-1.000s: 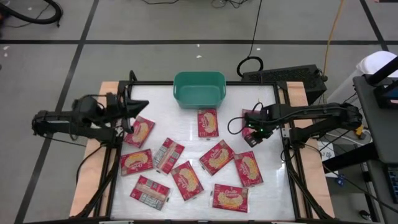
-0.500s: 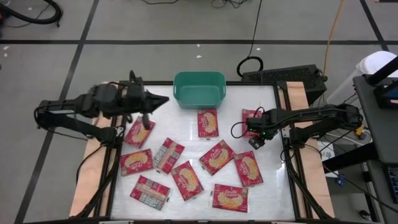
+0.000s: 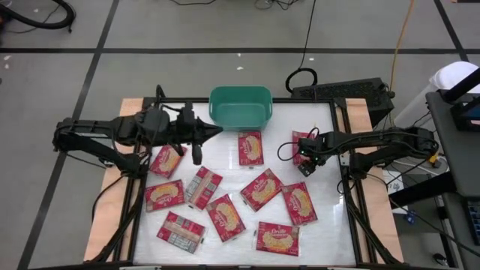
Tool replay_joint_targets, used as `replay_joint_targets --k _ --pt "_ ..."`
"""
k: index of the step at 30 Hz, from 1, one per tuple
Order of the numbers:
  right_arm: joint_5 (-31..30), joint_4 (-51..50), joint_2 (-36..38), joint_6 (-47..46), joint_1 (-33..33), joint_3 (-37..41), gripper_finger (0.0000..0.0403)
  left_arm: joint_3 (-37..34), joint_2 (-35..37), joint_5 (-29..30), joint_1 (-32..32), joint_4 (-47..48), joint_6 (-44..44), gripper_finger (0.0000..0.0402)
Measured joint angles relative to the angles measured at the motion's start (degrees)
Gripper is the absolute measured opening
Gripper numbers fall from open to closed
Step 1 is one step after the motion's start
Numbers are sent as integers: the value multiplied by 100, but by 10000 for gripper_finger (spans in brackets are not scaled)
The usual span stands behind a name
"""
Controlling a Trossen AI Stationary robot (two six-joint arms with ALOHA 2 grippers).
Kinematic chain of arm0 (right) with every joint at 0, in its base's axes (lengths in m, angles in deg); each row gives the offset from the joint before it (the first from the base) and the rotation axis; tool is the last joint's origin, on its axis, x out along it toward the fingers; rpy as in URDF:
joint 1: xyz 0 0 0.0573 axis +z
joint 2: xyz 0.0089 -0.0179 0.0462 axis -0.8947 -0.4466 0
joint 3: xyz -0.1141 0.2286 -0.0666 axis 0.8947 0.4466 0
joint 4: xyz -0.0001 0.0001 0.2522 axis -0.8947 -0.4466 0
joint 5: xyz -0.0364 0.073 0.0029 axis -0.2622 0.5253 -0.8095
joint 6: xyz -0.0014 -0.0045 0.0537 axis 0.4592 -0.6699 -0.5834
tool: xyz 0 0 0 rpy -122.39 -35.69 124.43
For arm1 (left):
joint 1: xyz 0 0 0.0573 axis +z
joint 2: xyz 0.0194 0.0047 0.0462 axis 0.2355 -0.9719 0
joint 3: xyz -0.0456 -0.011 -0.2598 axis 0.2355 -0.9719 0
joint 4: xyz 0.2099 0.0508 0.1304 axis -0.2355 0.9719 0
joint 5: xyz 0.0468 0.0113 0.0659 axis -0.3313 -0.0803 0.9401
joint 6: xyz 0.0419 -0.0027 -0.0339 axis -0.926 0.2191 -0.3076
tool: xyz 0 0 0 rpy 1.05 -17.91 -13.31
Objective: Sort popcorn bags into baskets
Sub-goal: Put the popcorn bag into the green bin
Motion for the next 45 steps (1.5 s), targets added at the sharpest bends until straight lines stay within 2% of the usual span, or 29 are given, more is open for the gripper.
replay_joint_targets --k 7,10,16,22,30,35,38,42,45 --pt "24 521 22 8 -99 332 252 2 -195 112 -69 -59 -3 10" --pt "26 589 18 7 -95 358 232 -3 -252 216 -69 -119 -42 10" --pt "-35 663 14 -5 -82 365 123 0 -445 326 -60 -322 -11 10" --pt "78 699 183 5 -88 381 13 8 -678 373 -45 -328 585 10" --pt "815 810 1072 -185 -86 397 1 -5 -1006 550 25 -183 1393 10" --pt "1105 1065 1761 -582 10 331 0 -3 -1322 649 275 -202 2957 10" --pt "1097 976 2026 -783 126 19 0 -3 -1549 630 405 -215 3975 10" --pt "860 947 2128 -1012 256 -556 0 -3 -1856 55 521 -572 4587 17" --pt "621 941 2066 -1028 305 -991 0 -5 -2083 -309 602 -963 4977 50"
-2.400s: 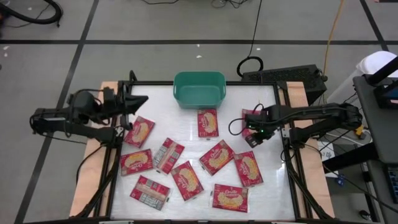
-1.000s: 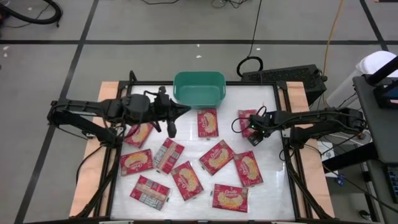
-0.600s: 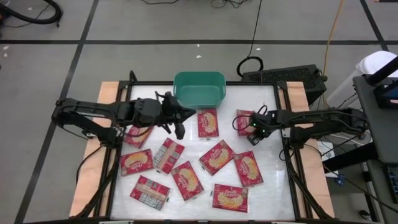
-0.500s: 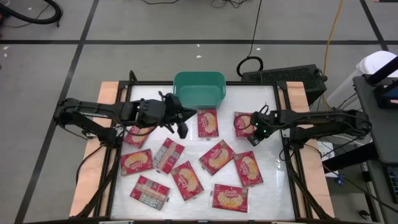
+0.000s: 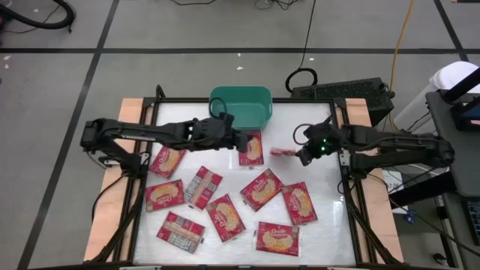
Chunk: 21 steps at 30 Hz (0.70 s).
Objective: Sort popcorn bags into baskets
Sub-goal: Put the popcorn bag into the green bin
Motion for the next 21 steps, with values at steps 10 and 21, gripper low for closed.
replay_joint_targets --k 10,21 --pt "-453 31 -425 389 -24 -961 0 2 -514 -732 233 -651 2593 244" --pt "-754 278 -650 1114 -28 -1425 0 6 -1061 -1560 289 -838 3524 299"
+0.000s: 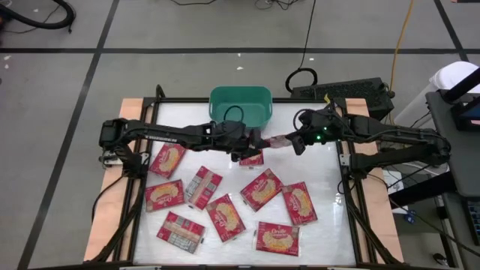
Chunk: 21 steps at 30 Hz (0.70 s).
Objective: Sort popcorn bags into baskets
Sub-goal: Put the popcorn bag into the green bin
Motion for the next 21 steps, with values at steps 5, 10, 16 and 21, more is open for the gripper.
replay_joint_targets --k 5,10,16,21 --pt "0 398 83 189 0 -2 0 -9 7 4 68 -555 486 272" --pt "-204 1017 229 514 0 -2 0 -7 2 4 162 -1185 519 263" --pt "-470 1410 404 1002 0 -4 0 -9 -2 4 331 -1386 694 287" --pt "-461 1446 441 1453 6 -2 0 -9 2 4 489 -2074 694 309"
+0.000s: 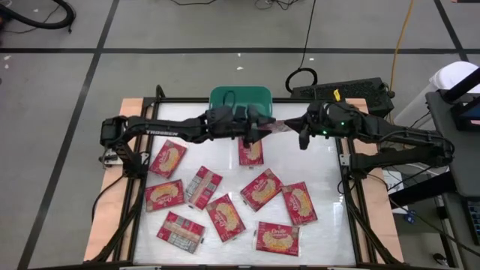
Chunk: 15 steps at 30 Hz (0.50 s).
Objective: Sort popcorn bags into baskets
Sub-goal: Put the popcorn bag into the green bin
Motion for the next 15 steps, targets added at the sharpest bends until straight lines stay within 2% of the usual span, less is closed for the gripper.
replay_joint_targets --k 7,15 --pt "25 294 38 586 10 0 0 0 0 -392 101 -115 61 300" --pt "34 780 39 2125 283 0 0 2 1 -710 180 -235 -33 246"
